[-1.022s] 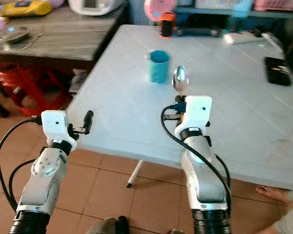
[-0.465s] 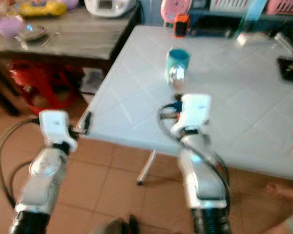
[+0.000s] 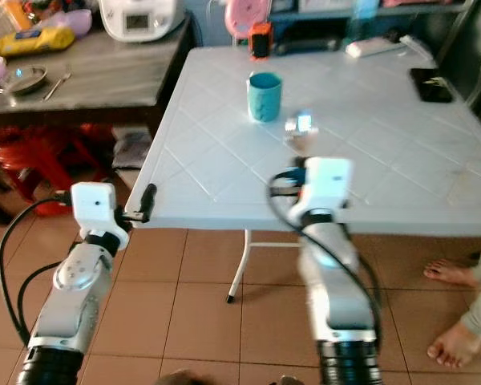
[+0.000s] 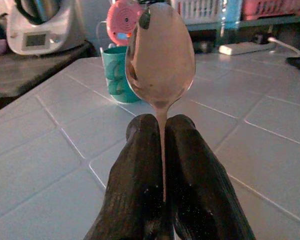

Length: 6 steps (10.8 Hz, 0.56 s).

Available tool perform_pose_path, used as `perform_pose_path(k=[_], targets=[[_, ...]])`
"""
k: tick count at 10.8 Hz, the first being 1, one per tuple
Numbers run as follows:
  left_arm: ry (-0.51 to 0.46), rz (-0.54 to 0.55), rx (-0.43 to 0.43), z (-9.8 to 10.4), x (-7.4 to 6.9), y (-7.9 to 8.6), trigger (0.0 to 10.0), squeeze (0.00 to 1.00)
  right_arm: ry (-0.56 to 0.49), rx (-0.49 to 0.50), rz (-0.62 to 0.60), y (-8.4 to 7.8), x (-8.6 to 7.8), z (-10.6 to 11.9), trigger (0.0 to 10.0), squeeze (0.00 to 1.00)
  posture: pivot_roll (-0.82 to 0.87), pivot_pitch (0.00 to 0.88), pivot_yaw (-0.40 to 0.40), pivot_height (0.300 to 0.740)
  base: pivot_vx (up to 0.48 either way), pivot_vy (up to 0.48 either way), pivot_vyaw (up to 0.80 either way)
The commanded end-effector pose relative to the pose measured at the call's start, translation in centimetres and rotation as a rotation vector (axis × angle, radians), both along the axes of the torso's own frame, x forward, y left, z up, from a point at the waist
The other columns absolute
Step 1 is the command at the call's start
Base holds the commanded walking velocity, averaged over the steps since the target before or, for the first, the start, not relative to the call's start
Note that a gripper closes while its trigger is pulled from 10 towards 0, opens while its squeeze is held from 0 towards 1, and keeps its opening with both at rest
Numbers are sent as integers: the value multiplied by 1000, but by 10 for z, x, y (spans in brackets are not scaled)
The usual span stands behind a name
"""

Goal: Setting the table

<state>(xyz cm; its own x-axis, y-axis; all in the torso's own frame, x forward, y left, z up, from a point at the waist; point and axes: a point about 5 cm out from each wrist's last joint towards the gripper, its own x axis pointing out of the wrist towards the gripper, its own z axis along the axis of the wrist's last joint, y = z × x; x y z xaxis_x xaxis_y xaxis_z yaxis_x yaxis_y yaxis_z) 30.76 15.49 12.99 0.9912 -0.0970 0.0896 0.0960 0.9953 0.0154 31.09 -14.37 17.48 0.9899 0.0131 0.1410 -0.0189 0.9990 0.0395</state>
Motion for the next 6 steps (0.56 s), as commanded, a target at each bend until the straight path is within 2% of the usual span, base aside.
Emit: perform_pose_path(k=[1, 6], targets=[[1, 29, 12, 0, -2, 10, 10000, 0, -23, 10, 39, 12, 0, 5, 10000, 0, -15, 115, 78, 740, 0, 281, 0], [2, 21, 13, -1, -2, 7, 10000, 0, -30, 5, 37, 11, -1, 5, 10000, 0, -15, 118, 79, 740, 0, 333, 0]])
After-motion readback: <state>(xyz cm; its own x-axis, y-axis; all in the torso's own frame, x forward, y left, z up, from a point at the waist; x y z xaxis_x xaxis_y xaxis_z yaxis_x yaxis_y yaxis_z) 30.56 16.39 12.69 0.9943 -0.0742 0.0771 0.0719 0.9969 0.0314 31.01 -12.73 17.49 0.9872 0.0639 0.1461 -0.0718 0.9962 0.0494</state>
